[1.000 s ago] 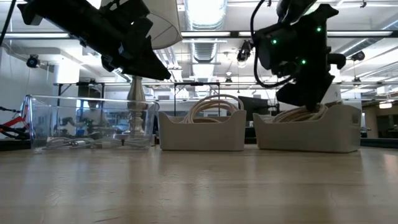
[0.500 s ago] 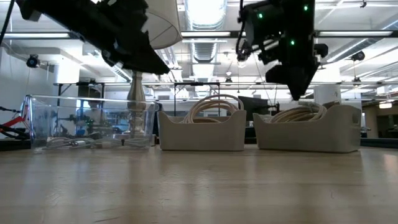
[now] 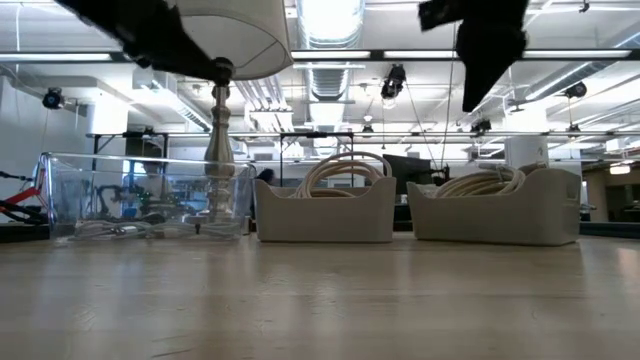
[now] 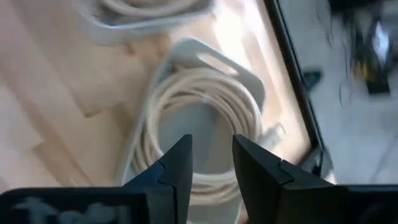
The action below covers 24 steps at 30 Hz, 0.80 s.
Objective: Pick & Place USB Port
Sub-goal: Return to Home Position
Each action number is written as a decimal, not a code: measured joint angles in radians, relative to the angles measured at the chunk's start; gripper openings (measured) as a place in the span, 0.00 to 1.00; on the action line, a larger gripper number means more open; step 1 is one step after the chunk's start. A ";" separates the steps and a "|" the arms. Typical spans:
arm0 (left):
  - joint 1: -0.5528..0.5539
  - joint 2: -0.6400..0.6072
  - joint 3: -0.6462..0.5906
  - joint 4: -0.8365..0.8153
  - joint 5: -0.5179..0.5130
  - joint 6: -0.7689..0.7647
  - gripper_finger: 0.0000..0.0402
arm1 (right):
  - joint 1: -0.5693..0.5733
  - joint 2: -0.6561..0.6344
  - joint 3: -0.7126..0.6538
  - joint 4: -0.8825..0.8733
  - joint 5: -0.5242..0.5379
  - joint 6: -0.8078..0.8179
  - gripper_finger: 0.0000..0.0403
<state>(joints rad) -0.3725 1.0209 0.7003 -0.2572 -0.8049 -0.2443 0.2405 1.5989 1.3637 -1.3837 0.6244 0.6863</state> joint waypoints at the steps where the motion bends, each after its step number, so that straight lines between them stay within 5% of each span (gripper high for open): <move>1: 0.000 -0.018 -0.010 -0.015 0.000 0.005 0.36 | 0.017 -0.020 -0.023 0.033 0.001 -0.032 0.26; 11: -0.001 -0.269 -0.181 0.023 0.033 0.028 0.36 | 0.061 -0.405 -0.450 0.700 -0.081 -0.374 0.20; 19: -0.001 -0.507 -0.376 0.245 0.306 0.246 0.36 | 0.023 -0.758 -0.833 1.249 -0.230 -0.568 0.18; 24: 0.000 -0.654 -0.503 0.401 0.319 0.345 0.36 | 0.023 -0.950 -1.010 1.477 -0.234 -0.670 0.18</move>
<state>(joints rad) -0.3729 0.3669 0.1970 0.1434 -0.4862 0.1003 0.2634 0.6489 0.3536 0.0932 0.3909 0.0165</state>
